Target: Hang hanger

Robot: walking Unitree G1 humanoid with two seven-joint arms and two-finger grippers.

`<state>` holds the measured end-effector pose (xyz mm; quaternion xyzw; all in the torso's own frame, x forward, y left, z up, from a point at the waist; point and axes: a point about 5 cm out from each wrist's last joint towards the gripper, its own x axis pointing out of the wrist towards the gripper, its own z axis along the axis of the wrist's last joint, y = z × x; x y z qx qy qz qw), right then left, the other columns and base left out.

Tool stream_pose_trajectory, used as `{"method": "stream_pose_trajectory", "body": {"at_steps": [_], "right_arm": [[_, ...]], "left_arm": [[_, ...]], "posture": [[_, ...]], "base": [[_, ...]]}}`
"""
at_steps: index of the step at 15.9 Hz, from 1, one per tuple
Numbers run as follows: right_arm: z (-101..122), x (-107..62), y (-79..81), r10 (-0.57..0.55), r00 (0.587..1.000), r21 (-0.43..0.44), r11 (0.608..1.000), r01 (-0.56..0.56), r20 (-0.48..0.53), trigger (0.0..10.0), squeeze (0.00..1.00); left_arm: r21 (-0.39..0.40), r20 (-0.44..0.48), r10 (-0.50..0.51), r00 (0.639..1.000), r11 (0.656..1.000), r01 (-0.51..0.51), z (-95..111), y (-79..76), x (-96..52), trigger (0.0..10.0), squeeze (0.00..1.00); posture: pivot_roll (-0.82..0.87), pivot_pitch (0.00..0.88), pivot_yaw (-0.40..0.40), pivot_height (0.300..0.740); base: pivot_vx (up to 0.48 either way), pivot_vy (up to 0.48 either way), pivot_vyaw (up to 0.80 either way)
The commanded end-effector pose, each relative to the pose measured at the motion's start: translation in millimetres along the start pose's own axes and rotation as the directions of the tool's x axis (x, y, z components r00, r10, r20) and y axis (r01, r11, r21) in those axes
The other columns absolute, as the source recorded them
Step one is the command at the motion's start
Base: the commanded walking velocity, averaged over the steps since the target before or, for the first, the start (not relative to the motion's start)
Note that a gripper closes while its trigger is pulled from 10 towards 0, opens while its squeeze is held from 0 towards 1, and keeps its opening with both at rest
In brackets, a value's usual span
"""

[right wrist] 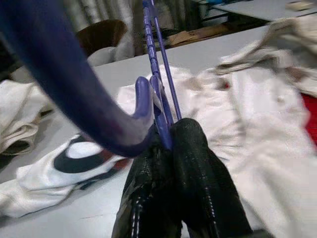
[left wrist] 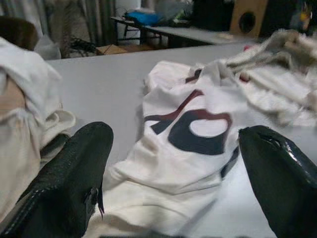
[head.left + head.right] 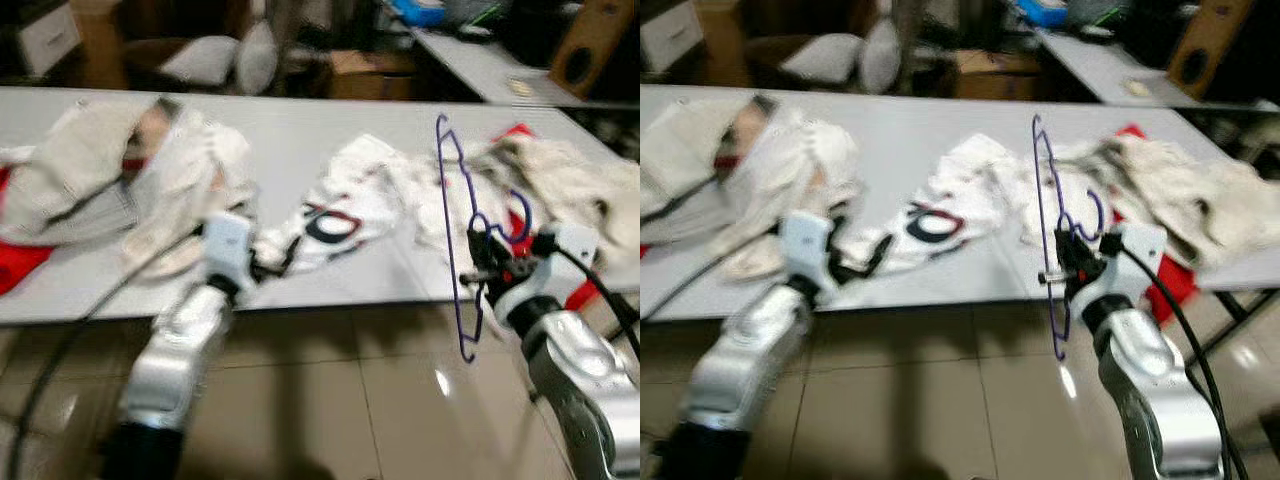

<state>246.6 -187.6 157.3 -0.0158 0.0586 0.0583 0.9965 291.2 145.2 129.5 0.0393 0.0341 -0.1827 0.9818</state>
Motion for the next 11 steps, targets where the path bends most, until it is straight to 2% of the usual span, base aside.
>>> {"method": "stream_pose_trajectory", "body": {"at_steps": [1, 3, 6, 7, 8, 10, 11], "right_arm": [[-1, -1.4, -9.4, -0.027, 1.000, -0.030, 0.999, 0.027, 0.000, 10.0, 0.00], [-4, -5.5, -17.5, -0.041, 0.999, -0.023, 0.999, 0.041, -0.011, 10.0, 0.00], [-8, -15.8, -28.3, -0.091, 0.996, -0.035, 0.995, 0.091, -0.009, 10.0, 0.00], [-7, -19.2, -28.7, -0.085, 0.996, -0.034, 0.996, 0.085, 0.003, 10.0, 0.00], [-7, -25.7, -22.5, -0.019, 1.000, -0.028, 0.999, 0.019, 0.005, 10.0, 0.00], [-14, -29.7, -13.5, 0.057, 0.998, -0.036, 0.998, -0.058, -0.020, 10.0, 0.00], [-16, -31.2, -5.8, 0.112, 0.993, -0.043, 0.993, -0.114, -0.034, 10.0, 0.00]], "left_arm": [[0.049, 0.004, -0.018, 1.000, 0.999, 0.017, 2, -2.2, 3.5, 10.0, 0.00], [0.088, -0.050, -0.036, 0.998, 0.995, 0.040, -7, 0.0, 5.1, 10.0, 0.00], [0.146, -0.107, 0.026, 0.994, 0.989, -0.010, -18, 12.6, 11.3, 10.0, 0.00], [0.196, -0.107, 0.034, 0.994, 0.981, -0.012, -18, 18.3, 11.7, 10.0, 0.00], [0.247, -0.102, 0.017, 0.995, 0.969, 0.008, -14, 30.9, 7.3, 10.0, 0.00], [0.289, -0.103, -0.012, 0.995, 0.956, 0.042, -9, 46.2, -1.1, 10.0, 0.00], [0.335, -0.095, -0.056, 0.994, 0.938, 0.085, -1, 55.1, -11.1, 10.0, 0.00]], "posture": [[-0.10, 0.000, -0.076, 0.740], [-0.10, 0.000, -0.069, 0.740], [-0.15, 0.000, -0.015, 0.740], [-0.16, 0.000, -0.003, 0.740], [-0.15, 0.000, 0.002, 0.740], [-0.13, 0.000, -0.006, 0.740], [-0.12, 0.000, -0.009, 0.740]], "base": [[0.000, 0.000, -0.78], [0.000, 0.000, -0.78], [0.000, 0.000, -0.78], [0.000, 0.000, 0.00], [0.000, 0.000, 0.00], [0.000, 0.000, 0.00], [0.000, 0.000, 0.00]]}}
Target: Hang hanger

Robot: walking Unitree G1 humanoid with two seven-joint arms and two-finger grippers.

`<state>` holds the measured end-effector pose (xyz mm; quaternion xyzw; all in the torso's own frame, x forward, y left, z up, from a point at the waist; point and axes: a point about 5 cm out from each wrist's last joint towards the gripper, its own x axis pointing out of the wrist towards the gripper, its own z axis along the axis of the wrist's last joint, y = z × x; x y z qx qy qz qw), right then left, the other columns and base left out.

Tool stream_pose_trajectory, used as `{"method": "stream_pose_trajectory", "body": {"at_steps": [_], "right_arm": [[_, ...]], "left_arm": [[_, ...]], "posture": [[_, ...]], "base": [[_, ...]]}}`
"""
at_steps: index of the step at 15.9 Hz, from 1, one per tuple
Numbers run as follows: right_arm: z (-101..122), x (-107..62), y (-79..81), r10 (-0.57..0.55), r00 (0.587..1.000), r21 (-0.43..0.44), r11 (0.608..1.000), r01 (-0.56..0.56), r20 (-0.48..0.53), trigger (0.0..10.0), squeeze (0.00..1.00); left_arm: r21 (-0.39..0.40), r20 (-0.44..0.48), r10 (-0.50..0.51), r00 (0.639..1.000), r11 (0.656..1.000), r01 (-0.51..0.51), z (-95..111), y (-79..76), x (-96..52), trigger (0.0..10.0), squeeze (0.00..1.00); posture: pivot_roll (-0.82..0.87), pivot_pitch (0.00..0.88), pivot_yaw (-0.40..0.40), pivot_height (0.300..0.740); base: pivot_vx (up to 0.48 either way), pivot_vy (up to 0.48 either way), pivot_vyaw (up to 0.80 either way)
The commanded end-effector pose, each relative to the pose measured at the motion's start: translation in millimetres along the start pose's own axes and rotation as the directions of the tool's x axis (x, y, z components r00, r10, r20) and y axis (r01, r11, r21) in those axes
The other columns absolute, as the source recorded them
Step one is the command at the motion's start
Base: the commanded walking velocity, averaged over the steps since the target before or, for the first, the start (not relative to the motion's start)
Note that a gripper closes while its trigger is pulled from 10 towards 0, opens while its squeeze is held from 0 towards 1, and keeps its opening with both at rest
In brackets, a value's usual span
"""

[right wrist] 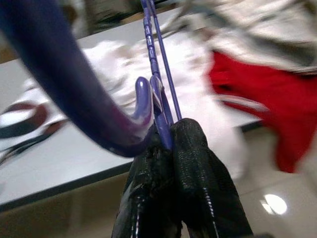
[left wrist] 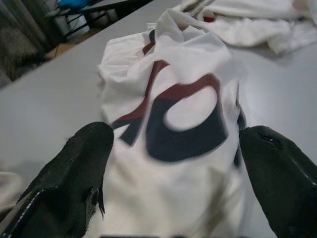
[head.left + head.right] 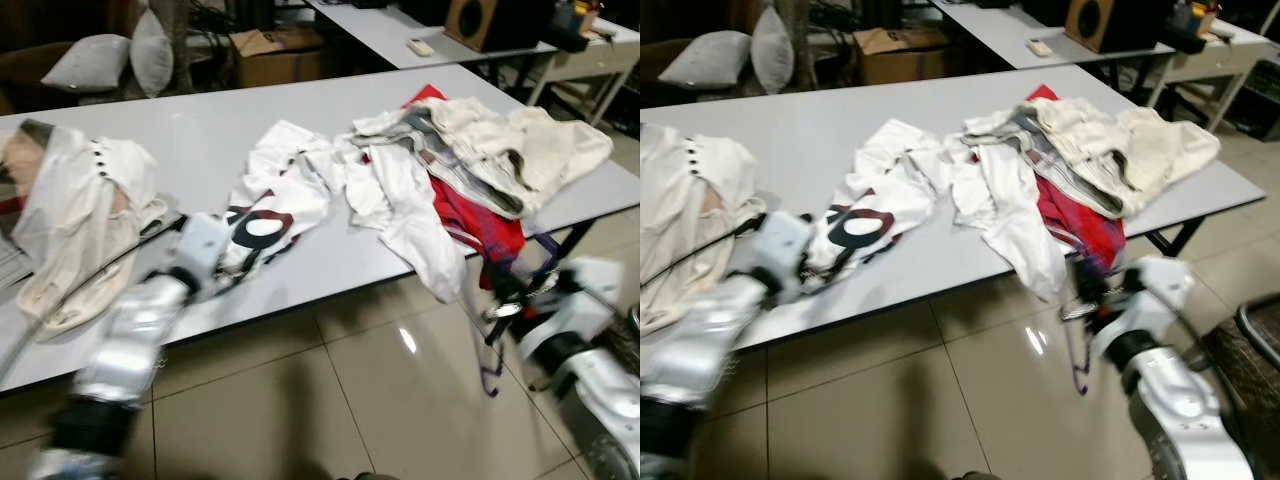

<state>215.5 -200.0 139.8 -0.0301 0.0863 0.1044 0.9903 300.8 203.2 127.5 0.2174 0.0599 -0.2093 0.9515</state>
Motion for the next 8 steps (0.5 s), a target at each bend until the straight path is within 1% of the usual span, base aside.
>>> {"method": "stream_pose_trajectory", "body": {"at_steps": [1, 2, 3, 4, 5, 6, 8], "right_arm": [[6, -1.6, 5.5, 0.048, 0.998, -0.008, 0.999, -0.048, 0.032, 10.0, 0.00], [5, -1.9, 9.5, 0.086, 0.996, -0.001, 0.996, -0.086, 0.025, 10.0, 0.00], [4, -2.2, 10.5, 0.099, 0.995, 0.000, 0.995, -0.099, 0.022, 10.0, 0.00], [3, -2.3, 15.8, 0.156, 0.988, 0.010, 0.988, -0.156, 0.011, 10.0, 0.00], [1, -1.5, 23.1, 0.232, 0.973, 0.006, 0.973, -0.232, 0.000, 10.0, 0.00], [1, -1.2, 25.6, 0.259, 0.966, 0.002, 0.966, -0.259, 0.002, 10.0, 0.00], [2, -1.5, 25.5, 0.270, 0.963, -0.001, 0.963, -0.270, 0.005, 10.0, 0.00]], "left_arm": [[0.012, 0.040, -0.041, 0.998, 0.999, 0.040, 7, 3.0, -5.8, 10.0, 0.00], [0.030, 0.031, -0.100, 0.994, 0.995, 0.099, 6, 6.2, -14.7, 10.0, 0.00], [0.039, 0.027, -0.123, 0.992, 0.992, 0.122, 6, 6.5, -17.6, 10.0, 0.00], [0.079, -0.013, -0.208, 0.978, 0.975, 0.209, 3, 6.6, -27.3, 10.0, 0.00], [0.113, -0.078, -0.296, 0.952, 0.946, 0.304, -4, 9.9, -36.0, 10.0, 0.00], [0.134, -0.103, -0.305, 0.947, 0.939, 0.317, -6, 13.9, -35.7, 10.0, 0.00], [0.175, -0.152, -0.312, 0.938, 0.925, 0.337, -8, 20.8, -31.1, 10.0, 0.00]], "posture": [[-0.11, 0.000, -0.016, 0.740], [-0.10, 0.000, -0.027, 0.740], [-0.09, 0.000, -0.030, 0.740], [-0.07, 0.000, -0.041, 0.740], [-0.07, 0.000, -0.042, 0.740], [-0.06, 0.000, -0.043, 0.740], [-0.07, 0.000, -0.040, 0.740]], "base": [[0.000, 0.000, 0.00], [0.000, 0.000, 0.00], [0.000, 0.000, 0.00], [0.000, 0.000, 0.00], [0.000, 0.000, 0.00], [0.000, 0.000, 0.00], [0.000, 0.000, 0.00]]}}
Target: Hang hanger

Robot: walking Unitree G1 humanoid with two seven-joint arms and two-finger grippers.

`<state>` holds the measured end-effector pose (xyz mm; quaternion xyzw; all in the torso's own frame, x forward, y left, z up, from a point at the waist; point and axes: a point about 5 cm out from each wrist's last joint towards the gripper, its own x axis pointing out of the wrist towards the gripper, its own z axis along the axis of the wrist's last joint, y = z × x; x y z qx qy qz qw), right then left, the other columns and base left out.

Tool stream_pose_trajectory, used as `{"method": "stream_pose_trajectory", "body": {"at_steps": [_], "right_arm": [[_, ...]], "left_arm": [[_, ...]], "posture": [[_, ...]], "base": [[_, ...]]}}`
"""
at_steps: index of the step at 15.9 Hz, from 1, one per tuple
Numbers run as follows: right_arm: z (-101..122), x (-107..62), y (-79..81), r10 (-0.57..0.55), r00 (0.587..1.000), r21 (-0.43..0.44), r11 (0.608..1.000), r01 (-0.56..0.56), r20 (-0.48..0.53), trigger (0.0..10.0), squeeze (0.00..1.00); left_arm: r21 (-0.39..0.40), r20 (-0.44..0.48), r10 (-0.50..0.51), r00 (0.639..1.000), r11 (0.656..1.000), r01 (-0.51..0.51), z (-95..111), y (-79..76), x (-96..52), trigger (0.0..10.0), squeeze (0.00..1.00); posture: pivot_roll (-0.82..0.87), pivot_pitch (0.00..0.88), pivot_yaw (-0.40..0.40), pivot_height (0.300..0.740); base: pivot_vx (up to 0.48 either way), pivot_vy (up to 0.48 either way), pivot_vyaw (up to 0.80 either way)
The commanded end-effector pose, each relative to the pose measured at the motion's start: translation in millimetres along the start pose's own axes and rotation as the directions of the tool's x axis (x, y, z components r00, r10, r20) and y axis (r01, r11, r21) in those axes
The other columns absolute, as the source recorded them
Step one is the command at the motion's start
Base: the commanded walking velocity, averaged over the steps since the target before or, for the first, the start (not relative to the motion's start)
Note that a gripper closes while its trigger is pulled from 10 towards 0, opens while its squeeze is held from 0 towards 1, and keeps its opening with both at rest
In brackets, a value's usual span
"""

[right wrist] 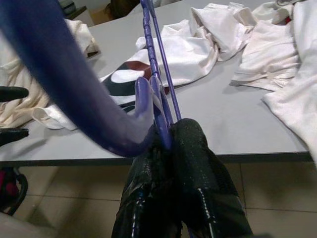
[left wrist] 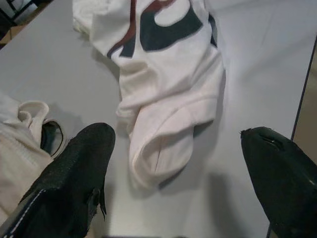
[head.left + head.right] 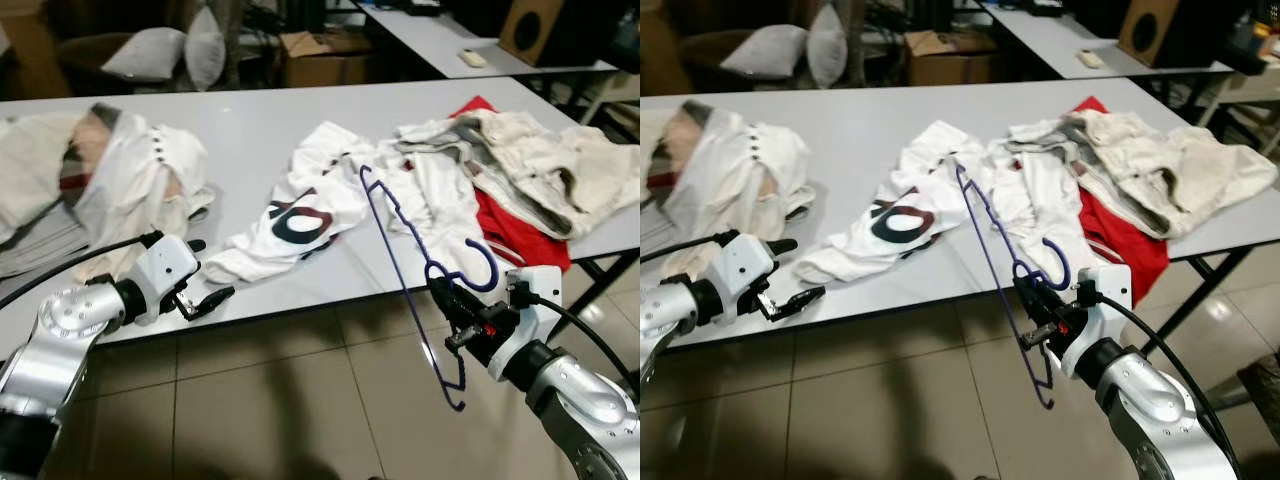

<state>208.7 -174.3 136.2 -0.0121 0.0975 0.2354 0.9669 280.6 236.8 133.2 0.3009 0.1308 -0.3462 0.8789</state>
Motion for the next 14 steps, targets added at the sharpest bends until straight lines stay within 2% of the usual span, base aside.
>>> {"method": "stream_pose_trajectory", "body": {"at_steps": [1, 2, 3, 4, 5, 7, 8, 9, 11, 14], "right_arm": [[5, -1.3, -1.0, 0.008, 1.000, -0.019, 1.000, -0.007, 0.017, 10.0, 0.00], [5, -1.9, -1.3, 0.012, 1.000, -0.024, 1.000, -0.012, 0.017, 10.0, 0.00], [5, -2.1, -1.4, 0.014, 1.000, -0.025, 1.000, -0.013, 0.017, 10.0, 0.00], [5, -2.6, -1.4, 0.019, 1.000, -0.025, 1.000, -0.018, 0.018, 10.0, 0.00], [5, -2.7, -0.2, 0.025, 1.000, -0.025, 0.999, -0.024, 0.018, 10.0, 0.00], [4, -2.4, 2.3, 0.033, 0.999, -0.024, 0.999, -0.033, 0.018, 10.0, 0.00], [4, -2.6, 3.3, 0.038, 0.999, -0.025, 0.999, -0.038, 0.018, 10.0, 0.00], [3, -2.8, 3.8, 0.041, 0.999, -0.025, 0.999, -0.041, 0.015, 10.0, 0.00], [3, -1.9, 4.7, 0.049, 0.999, -0.026, 0.998, -0.049, 0.015, 10.0, 0.00], [4, 0.3, 6.0, 0.058, 0.998, -0.025, 0.998, -0.058, 0.018, 10.0, 0.00]], "left_arm": [[0.064, -0.039, -0.015, 0.999, 0.998, 0.018, -1, 3.8, 2.5, 10.0, 0.00], [0.119, -0.083, -0.003, 0.997, 0.993, 0.013, -4, 9.9, 4.9, 10.0, 0.00], [0.124, -0.090, 0.012, 0.996, 0.992, -0.001, -4, 13.6, 6.6, 9.8, 0.00], [0.100, -0.080, 0.019, 0.997, 0.995, -0.011, -3, 17.2, 9.8, 8.4, 0.00], [0.039, -0.053, 0.026, 0.998, 0.999, -0.024, -4, 18.0, 15.2, 4.4, 0.00], [-0.079, -0.025, 0.059, 0.998, 0.995, -0.061, -7, 18.6, 21.7, 1.5, 0.00], [-0.099, -0.025, 0.065, 0.998, 0.993, -0.068, -9, 19.0, 22.6, 0.7, 0.00], [-0.096, -0.037, 0.047, 0.998, 0.994, -0.051, -12, 17.6, 22.3, 0.0, 0.00], [-0.101, -0.067, 0.047, 0.997, 0.994, -0.053, -18, 17.7, 22.5, 0.0, 0.00], [-0.147, -0.058, 0.113, 0.992, 0.982, -0.121, -21, 24.0, 26.5, 0.0, 0.00]], "posture": [[-0.07, 0.000, -0.039, 0.740], [-0.07, 0.000, -0.036, 0.740], [-0.07, 0.000, -0.035, 0.740], [-0.08, 0.000, -0.033, 0.740], [-0.08, 0.000, -0.029, 0.740], [-0.09, 0.000, -0.024, 0.740], [-0.09, 0.000, -0.023, 0.740], [-0.09, 0.000, -0.023, 0.740], [-0.09, 0.000, -0.026, 0.740], [-0.08, 0.000, -0.027, 0.740]], "base": [[0.000, 0.000, 0.00], [0.000, 0.000, 0.00], [0.000, 0.000, 0.00], [0.000, 0.000, 0.00], [0.000, 0.000, 0.00], [0.000, 0.000, 0.00], [0.000, 0.000, 0.00], [0.000, 0.000, 0.00], [0.000, 0.000, 0.00], [0.000, 0.000, 0.00]]}}
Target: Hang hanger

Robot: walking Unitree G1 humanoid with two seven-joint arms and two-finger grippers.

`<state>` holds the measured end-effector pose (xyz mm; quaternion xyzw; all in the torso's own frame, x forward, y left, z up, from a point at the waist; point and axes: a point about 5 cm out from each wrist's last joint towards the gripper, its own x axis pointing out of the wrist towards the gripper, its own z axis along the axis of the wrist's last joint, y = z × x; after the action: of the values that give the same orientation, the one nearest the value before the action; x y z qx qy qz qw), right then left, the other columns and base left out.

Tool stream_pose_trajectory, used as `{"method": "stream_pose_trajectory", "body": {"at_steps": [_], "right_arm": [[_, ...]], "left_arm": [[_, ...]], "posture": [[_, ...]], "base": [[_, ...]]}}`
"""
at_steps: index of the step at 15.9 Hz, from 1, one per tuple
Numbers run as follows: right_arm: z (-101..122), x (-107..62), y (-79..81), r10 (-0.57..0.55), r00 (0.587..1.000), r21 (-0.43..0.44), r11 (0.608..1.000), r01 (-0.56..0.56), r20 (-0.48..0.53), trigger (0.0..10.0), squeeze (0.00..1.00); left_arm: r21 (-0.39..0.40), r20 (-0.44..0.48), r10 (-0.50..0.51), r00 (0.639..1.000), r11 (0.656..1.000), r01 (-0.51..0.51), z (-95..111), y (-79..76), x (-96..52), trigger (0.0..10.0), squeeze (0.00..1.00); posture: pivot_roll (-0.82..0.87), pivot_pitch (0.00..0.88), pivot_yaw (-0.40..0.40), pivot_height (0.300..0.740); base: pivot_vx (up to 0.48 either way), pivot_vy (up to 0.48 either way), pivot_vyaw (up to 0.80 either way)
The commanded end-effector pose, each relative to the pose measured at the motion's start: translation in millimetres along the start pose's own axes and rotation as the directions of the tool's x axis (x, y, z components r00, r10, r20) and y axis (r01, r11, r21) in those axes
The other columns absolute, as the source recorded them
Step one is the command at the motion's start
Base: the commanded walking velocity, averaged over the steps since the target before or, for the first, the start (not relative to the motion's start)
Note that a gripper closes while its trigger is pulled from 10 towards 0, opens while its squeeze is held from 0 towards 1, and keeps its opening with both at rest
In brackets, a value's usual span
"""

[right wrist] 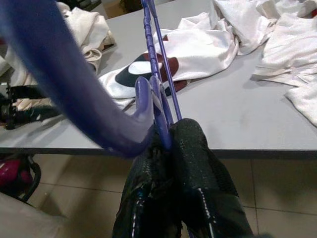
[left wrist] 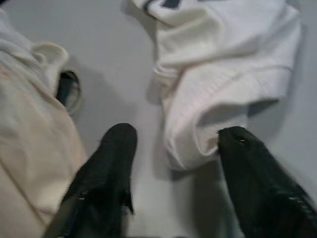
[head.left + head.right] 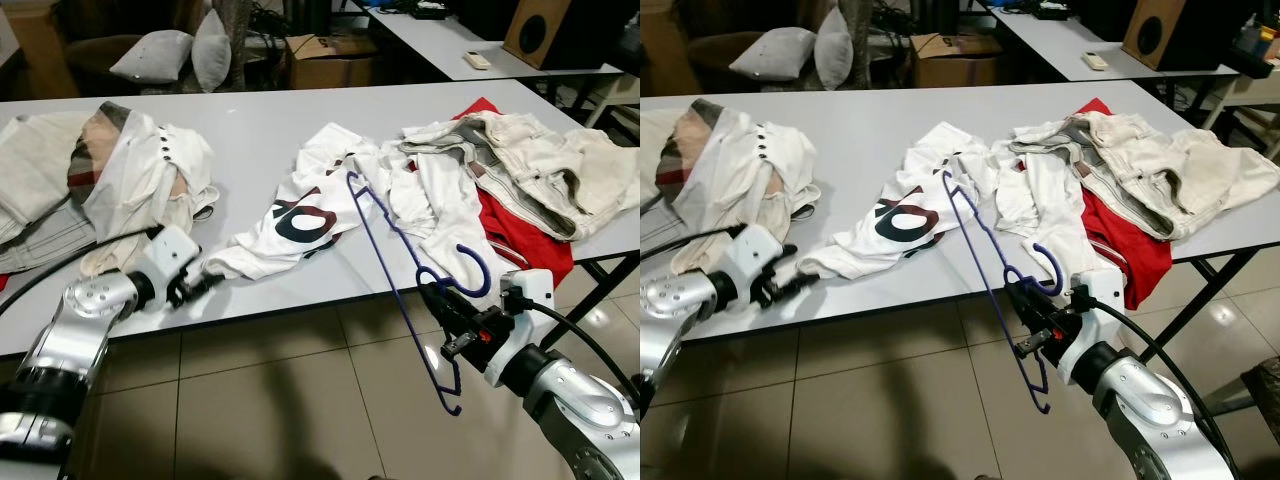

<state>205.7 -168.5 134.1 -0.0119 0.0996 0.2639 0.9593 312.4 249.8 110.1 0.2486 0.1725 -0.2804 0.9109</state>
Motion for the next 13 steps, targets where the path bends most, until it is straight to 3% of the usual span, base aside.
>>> {"method": "stream_pose_trajectory", "body": {"at_steps": [1, 4, 10, 13], "right_arm": [[5.1, 0.3, 0.9, 0.010, 1.000, -0.023, 1.000, -0.009, 0.020, 10.0, 0.00], [4.2, 0.1, 2.1, 0.016, 1.000, -0.023, 1.000, -0.015, 0.019, 10.0, 0.00], [2.0, 1.2, 4.7, 0.028, 0.999, -0.024, 0.999, -0.028, 0.016, 10.0, 0.00], [1.3, 1.0, 6.0, 0.048, 0.999, -0.025, 0.999, -0.047, 0.013, 10.0, 0.00]], "left_arm": [[-0.019, 0.023, 0.035, 0.999, 0.999, -0.034, 4.6, 5.3, 1.9, 0.0, 0.00], [-0.059, 0.034, 0.038, 0.999, 0.998, -0.036, 4.6, 6.8, 4.3, 0.0, 0.00], [-0.049, -0.006, -0.001, 1.000, 0.999, 0.001, -1.0, 5.6, 7.3, 0.0, 0.00], [-0.065, 0.025, -0.003, 1.000, 0.998, 0.004, 2.1, 5.6, 8.9, 0.0, 0.00]], "posture": [[-0.09, 0.000, -0.026, 0.740], [-0.09, 0.000, -0.020, 0.740], [-0.09, 0.000, -0.015, 0.740], [-0.08, 0.000, -0.015, 0.740]], "base": [[0.000, 0.000, 0.00], [0.000, 0.000, 0.00], [0.000, 0.000, 0.00], [0.000, 0.000, 0.00]]}}
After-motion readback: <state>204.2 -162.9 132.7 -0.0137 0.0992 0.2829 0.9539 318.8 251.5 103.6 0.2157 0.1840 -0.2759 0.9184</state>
